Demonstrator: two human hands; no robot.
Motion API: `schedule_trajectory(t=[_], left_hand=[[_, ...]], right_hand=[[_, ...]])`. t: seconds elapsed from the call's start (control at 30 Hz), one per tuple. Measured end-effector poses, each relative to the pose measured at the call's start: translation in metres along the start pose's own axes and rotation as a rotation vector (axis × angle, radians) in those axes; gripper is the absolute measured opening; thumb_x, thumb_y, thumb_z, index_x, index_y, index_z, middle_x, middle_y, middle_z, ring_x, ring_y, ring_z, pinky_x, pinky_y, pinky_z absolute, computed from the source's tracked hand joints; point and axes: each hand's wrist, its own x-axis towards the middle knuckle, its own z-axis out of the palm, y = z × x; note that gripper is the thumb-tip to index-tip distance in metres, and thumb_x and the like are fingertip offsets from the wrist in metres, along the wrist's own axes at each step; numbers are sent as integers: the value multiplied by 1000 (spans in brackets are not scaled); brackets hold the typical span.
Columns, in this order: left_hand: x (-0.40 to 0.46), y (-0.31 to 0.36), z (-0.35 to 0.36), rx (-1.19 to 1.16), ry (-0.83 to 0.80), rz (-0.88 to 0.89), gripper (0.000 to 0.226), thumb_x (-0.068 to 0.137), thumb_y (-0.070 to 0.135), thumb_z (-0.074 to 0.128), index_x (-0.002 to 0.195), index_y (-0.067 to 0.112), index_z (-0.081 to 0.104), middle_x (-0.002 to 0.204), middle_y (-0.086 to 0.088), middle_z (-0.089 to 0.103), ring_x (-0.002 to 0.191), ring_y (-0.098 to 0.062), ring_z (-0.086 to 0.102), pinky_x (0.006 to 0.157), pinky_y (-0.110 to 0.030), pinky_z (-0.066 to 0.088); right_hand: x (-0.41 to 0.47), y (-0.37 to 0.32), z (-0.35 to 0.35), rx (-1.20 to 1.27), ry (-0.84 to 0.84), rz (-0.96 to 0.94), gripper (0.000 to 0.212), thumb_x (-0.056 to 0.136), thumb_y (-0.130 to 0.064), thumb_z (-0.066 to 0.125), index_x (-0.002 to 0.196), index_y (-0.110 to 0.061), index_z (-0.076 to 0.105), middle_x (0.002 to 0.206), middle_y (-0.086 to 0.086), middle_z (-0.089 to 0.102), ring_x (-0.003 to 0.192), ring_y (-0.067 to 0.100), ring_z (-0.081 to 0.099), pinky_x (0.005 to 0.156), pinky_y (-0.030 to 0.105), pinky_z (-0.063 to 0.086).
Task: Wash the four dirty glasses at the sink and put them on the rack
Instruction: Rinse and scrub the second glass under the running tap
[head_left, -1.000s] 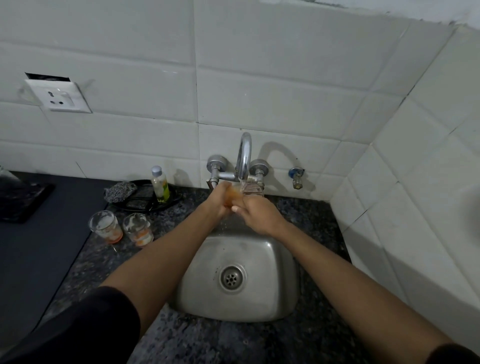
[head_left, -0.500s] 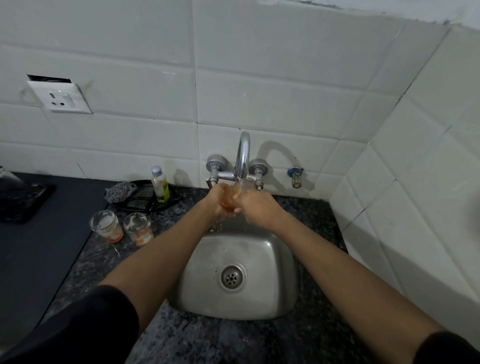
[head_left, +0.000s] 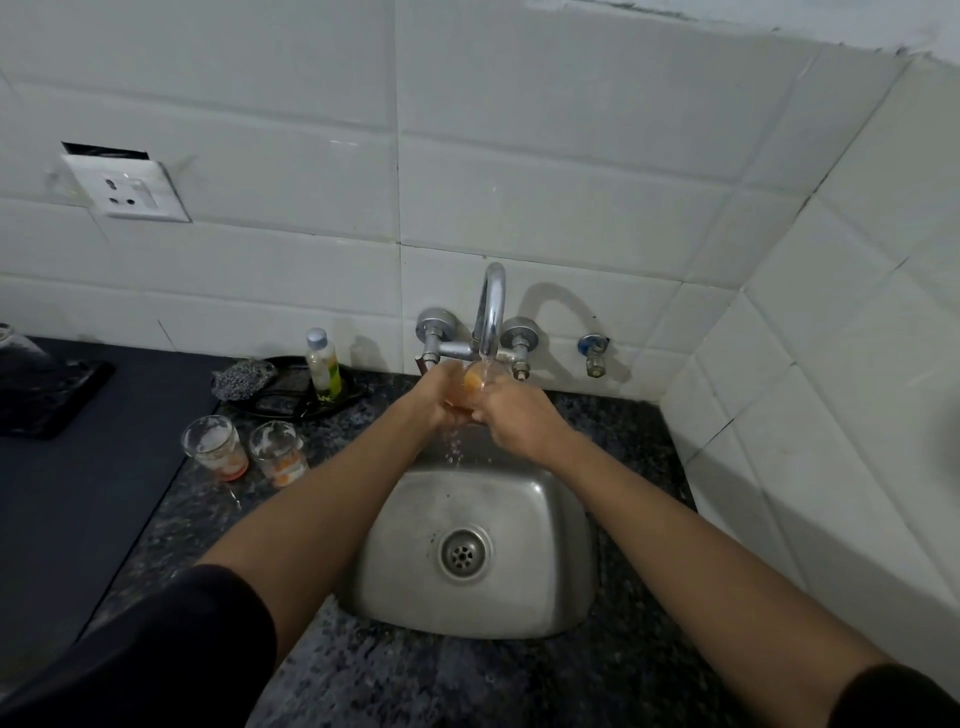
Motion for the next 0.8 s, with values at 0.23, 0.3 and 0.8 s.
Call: schedule_trajectory(t=[0.23,0.3,0.8], left_hand=[[-2,-3,3,-82,-38,-5,41,100,31,37,93,5,68,80,-11,68,70,-21,61,63,-27,46],[-1,0,4,-90,-75,-19,47,105,36,38,99,3,71,91,-13,72,83,-23,68,79,-35,55],[2,5,1,-48,-36,29,28,102,22,46,89,7,65,76,-7,66,66,-18,64,68,-30,51]], right_hand=[[0,0,-3,-29,55,-42,39,100,-15,64,139,-16,60,146,12,53,123,27,59,98,36,50],[-1,4,-1,-68,53,-75,39,99,-11,64,138,-16,63,147,9,56,134,25,53,106,36,45],[1,-7,5,138,5,62,24,102,-35,60,120,-20,65,116,6,67,105,26,68,86,44,58]])
